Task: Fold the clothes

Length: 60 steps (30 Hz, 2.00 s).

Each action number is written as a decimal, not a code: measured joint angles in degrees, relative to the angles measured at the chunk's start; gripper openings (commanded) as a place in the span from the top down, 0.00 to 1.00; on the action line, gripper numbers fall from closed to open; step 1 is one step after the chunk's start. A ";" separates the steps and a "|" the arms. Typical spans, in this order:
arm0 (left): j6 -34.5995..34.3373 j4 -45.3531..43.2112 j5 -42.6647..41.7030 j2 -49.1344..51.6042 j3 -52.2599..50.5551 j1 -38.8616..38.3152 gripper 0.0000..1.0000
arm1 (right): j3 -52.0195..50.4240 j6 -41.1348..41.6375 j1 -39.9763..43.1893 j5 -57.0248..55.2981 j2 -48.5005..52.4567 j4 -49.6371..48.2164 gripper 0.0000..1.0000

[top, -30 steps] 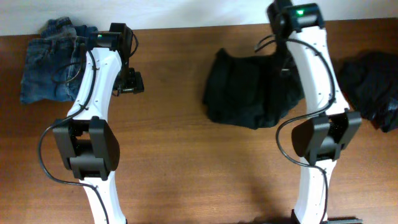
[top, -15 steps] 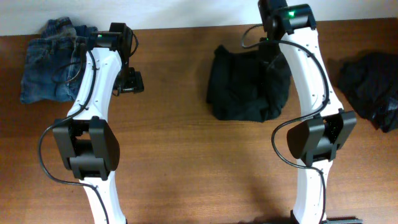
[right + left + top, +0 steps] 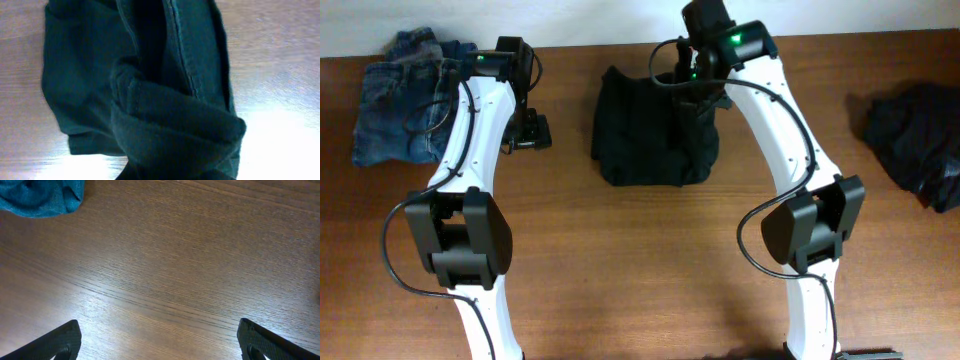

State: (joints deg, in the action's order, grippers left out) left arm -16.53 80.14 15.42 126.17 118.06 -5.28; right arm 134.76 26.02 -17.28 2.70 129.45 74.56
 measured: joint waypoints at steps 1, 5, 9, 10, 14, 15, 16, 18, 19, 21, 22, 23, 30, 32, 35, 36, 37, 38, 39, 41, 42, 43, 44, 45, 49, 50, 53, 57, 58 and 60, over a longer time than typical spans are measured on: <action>0.00 0.00 0.00 0.00 0.00 0.00 0.01 | 0.00 0.31 0.28 -0.92 0.00 0.85 0.96; 0.00 0.00 0.00 0.00 0.00 0.00 0.01 | 0.02 0.96 3.93 -7.19 0.00 6.58 0.96; 0.00 0.00 0.00 0.00 0.00 0.00 0.01 | 0.04 0.74 10.34 -14.14 0.00 15.93 0.96; 0.00 -0.02 0.00 0.00 0.00 0.00 0.01 | 0.09 0.66 11.30 -14.88 0.00 16.61 0.96; 0.00 0.00 0.00 0.00 0.00 0.00 0.01 | 0.33 0.15 14.60 -20.52 0.00 19.54 0.96; 0.00 0.00 0.00 0.00 0.00 0.00 0.01 | 0.44 0.07 15.08 -22.53 0.00 20.48 0.96; 0.00 0.00 0.00 0.00 0.00 0.00 0.01 | 0.46 0.04 15.30 -24.13 0.00 21.24 0.95; 0.00 0.00 0.02 0.00 0.00 0.00 0.01 | 0.46 -0.15 15.39 -27.61 0.00 21.90 0.93; 0.00 0.00 0.00 0.00 0.00 0.00 0.01 | 0.48 -0.24 15.39 -28.15 0.00 21.88 0.93; 0.00 0.00 0.00 0.00 0.00 0.00 0.01 | 0.57 -0.39 15.39 -28.30 0.00 20.70 0.92; 0.00 0.00 0.00 0.00 0.00 0.00 0.01 | 0.59 -0.50 15.39 -27.89 0.00 19.96 0.92; 0.00 0.00 0.00 0.00 0.00 0.00 0.01 | 0.66 -0.52 15.37 -26.05 0.00 18.40 0.91; 0.00 -0.31 0.00 0.00 0.00 0.00 0.01 | 0.83 -0.52 14.62 -0.85 0.00 4.98 0.50; 0.00 -0.48 0.02 0.00 0.00 0.00 0.01 | 0.83 -0.24 12.63 4.15 0.00 1.14 0.48; 0.00 -0.48 0.00 0.00 0.00 0.00 0.01 | 0.83 -0.31 7.65 8.09 0.00 -2.69 0.37; 0.00 -0.48 0.02 0.00 0.00 0.00 0.01 | 0.83 -0.28 3.93 9.99 0.02 -3.28 0.28; 0.00 -0.48 0.00 0.00 0.00 0.00 0.01 | 0.83 -0.15 1.05 11.02 0.02 -3.78 0.25; 0.00 -0.48 0.00 0.00 0.00 0.00 0.01 | 0.83 -0.28 -0.07 11.39 0.02 -4.02 0.25; 0.00 -0.48 0.00 0.00 0.00 0.00 0.01 | 0.83 -0.81 -2.67 11.80 0.04 -4.55 0.26; 0.00 -0.48 0.00 0.00 0.00 0.00 0.01 | 0.83 -1.03 -5.05 11.78 0.04 -4.59 0.27; 0.00 -0.48 0.00 0.00 0.00 0.00 0.01 | 0.83 -1.05 -5.44 11.69 0.04 -4.59 0.28; 0.00 -0.48 0.00 0.00 0.00 0.00 0.01 | 0.83 -1.11 -5.51 11.34 0.04 -4.59 0.28; 0.00 -0.48 0.00 0.00 0.00 0.00 0.01 | 0.83 -1.18 -4.87 9.88 0.04 -4.59 0.29; 0.00 -0.48 0.00 0.00 0.00 0.00 0.01 | 0.83 -1.20 -4.09 8.98 0.02 -4.57 0.30; 0.00 -0.52 0.02 0.00 0.00 0.00 0.01 | 1.09 -1.27 1.27 6.97 -0.57 -3.26 0.37; 0.00 -0.66 0.00 0.00 0.00 0.00 0.01 | 1.46 -1.29 3.30 6.56 -0.98 -2.73 0.42; 0.00 -0.68 0.00 0.00 0.00 0.00 0.01 | 2.73 -1.42 10.47 5.66 -3.28 -1.46 0.61; 0.00 -0.72 0.02 0.00 0.00 0.00 0.01 | 3.02 -1.70 17.84 5.31 -4.92 1.31 0.85; 0.00 -0.83 0.00 0.00 0.00 0.00 0.01 | 2.29 -1.51 18.45 5.33 -4.90 1.03 0.92; 0.00 -1.11 0.00 0.00 0.00 0.00 0.01 | -0.28 -1.73 18.32 5.73 -4.66 0.11 0.96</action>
State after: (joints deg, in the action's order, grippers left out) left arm -16.53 79.02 15.42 126.17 118.06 -5.28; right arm 134.47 24.29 1.04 8.43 124.79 74.67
